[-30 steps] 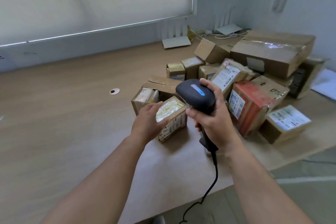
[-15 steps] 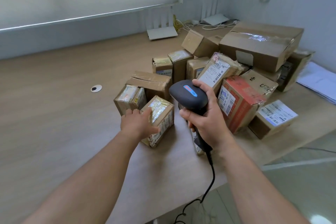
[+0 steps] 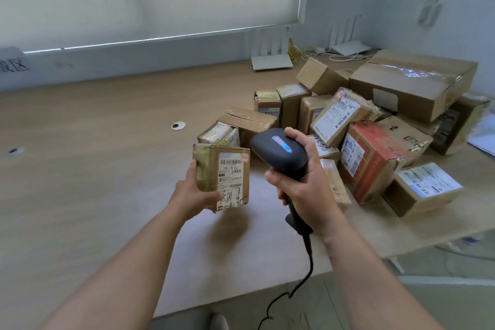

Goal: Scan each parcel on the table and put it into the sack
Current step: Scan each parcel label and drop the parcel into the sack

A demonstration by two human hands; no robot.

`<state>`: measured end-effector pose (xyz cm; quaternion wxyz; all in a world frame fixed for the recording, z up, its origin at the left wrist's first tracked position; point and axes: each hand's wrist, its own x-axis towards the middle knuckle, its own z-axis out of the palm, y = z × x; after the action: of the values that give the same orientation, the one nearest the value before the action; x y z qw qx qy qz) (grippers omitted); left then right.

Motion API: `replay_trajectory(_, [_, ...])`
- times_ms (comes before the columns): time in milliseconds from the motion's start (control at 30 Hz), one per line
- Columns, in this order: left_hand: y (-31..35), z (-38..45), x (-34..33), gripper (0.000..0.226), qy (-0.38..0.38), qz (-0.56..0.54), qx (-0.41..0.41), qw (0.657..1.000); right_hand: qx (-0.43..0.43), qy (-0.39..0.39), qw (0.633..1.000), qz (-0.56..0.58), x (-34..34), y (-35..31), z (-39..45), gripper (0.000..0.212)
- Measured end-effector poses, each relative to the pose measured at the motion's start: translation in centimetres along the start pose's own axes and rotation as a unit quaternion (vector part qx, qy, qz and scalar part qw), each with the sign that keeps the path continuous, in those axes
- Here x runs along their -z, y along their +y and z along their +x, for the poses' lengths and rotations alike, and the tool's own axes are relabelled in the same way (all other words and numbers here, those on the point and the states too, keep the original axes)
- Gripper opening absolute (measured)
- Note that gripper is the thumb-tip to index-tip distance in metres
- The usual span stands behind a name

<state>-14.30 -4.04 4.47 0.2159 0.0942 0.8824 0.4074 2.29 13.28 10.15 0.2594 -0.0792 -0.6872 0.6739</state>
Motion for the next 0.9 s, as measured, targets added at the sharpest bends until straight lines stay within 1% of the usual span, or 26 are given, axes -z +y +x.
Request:
replay_trajectory(100, [-1.1,-1.6,1.1,0.118,0.018,-0.113,-0.019,0.993,0.004,-0.021,1.0,0.017,-1.4,-0.4,-0.7,0.071])
replay_trajectory(200, [-1.3,-2.6,2.7,0.107,0.046,-0.179,-0.044,0.982,0.001,-0.045,0.999,0.029,-2.7,-0.8,-1.3,0.072])
replay_trajectory(267, [-1.5,-3.2,3.9,0.104,0.066,-0.207,-0.062,0.974,-0.002,-0.061,0.997,0.041,-3.9,-1.2,-1.7,0.07])
replay_trajectory(400, [-2.0,-3.6,5.7,0.103,0.093,-0.219,-0.086,0.968,-0.015,-0.082,0.996,0.043,-6.0,-1.9,-2.5,0.068])
replay_trajectory(700, [-2.5,-4.9,9.0,0.101,0.095,-0.227,-0.121,0.962,-0.049,-0.123,0.989,0.063,-10.1,-2.8,-3.8,0.069])
replay_trajectory(900, [-3.0,-5.3,10.2,0.1,0.082,-0.223,-0.137,0.962,-0.049,-0.121,0.99,0.056,-11.2,-3.3,-4.5,0.07])
